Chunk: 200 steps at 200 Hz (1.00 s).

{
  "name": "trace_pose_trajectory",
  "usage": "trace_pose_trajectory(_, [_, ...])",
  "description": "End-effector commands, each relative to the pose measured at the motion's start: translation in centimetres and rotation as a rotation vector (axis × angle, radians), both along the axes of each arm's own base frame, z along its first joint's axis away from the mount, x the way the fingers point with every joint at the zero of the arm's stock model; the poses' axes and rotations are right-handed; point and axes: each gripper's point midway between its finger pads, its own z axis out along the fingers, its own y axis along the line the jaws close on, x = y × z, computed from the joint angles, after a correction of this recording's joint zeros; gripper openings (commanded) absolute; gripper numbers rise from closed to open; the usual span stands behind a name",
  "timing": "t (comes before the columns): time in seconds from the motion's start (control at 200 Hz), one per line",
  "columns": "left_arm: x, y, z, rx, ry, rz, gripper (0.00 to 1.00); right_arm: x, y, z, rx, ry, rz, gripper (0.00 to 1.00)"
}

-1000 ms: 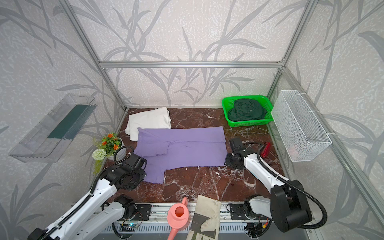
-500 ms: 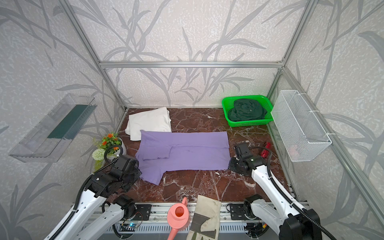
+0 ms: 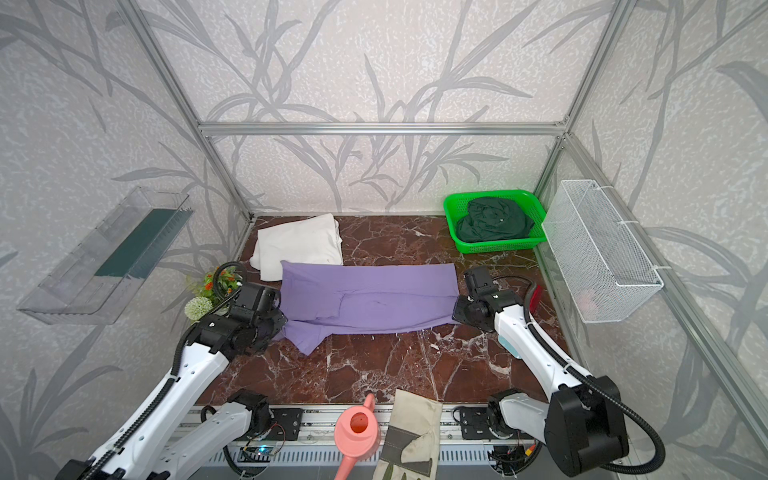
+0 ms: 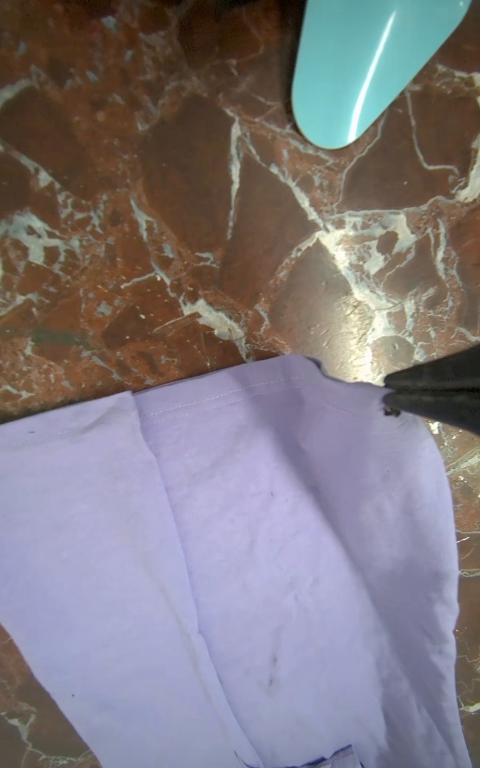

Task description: Fold and stack the t-shirts

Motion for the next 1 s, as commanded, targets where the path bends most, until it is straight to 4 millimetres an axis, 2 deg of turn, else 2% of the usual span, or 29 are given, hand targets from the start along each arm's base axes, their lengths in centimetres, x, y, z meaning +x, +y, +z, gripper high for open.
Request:
trace_pose_trajectory(0.0, [2.9,0.8,1.3,0.015,-0.054,-0.023,0.0,2.8,0.0,0.8,-0.009,-0.045,0.001,0.0])
trace_pose_trajectory(0.235, [8.0,2.0,1.9,0.038,-0.035,-0.029,0.0,7.2,-0.4,0.5,-0.038,-0.026,0.007,0.0])
trace_pose_trajectory(0.4, [11.4,2.8,1.3,0.067,0.033,-0.014,0.0,9.7,-0.7,-0.4,-0.05,0.011,0.012,0.0])
trace_pose_trajectory(0.515, [13.9,2.9,0.6,0.063,0.057,-0.028,0.0,11.0,-1.1,-1.1,-0.052,0.047,0.003,0.0])
trace_pose_trajectory(0.54, [14.3,2.9,0.2,0.059,0.072,-0.033,0.0,11.2,-1.1,-2.2,-0.057,0.075,0.005,0.0])
trace_pose_trajectory(0.75, [17.8,2.6,-2.5,0.036,0.147,-0.067,0.0,13.1,-1.3,-4.4,-0.054,0.108,0.004,0.0])
trace_pose_trajectory(0.86, [19.5,2.4,-3.5,0.032,0.175,-0.091,0.1,14.1,-1.0,-4.9,-0.041,0.105,0.012,0.0])
trace_pose_trajectory(0.91, [20.2,2.2,-3.6,0.03,0.171,-0.103,0.16,14.7,-0.8,-4.7,-0.032,0.082,0.026,0.12])
trace_pose_trajectory(0.945, [20.7,2.1,-3.4,0.031,0.157,-0.115,0.3,14.9,-0.7,-4.4,-0.03,0.064,0.032,0.18])
trace_pose_trajectory(0.995, [21.4,2.0,-2.8,0.036,0.123,-0.136,0.39,15.1,-0.7,-3.7,-0.03,0.04,0.041,0.27])
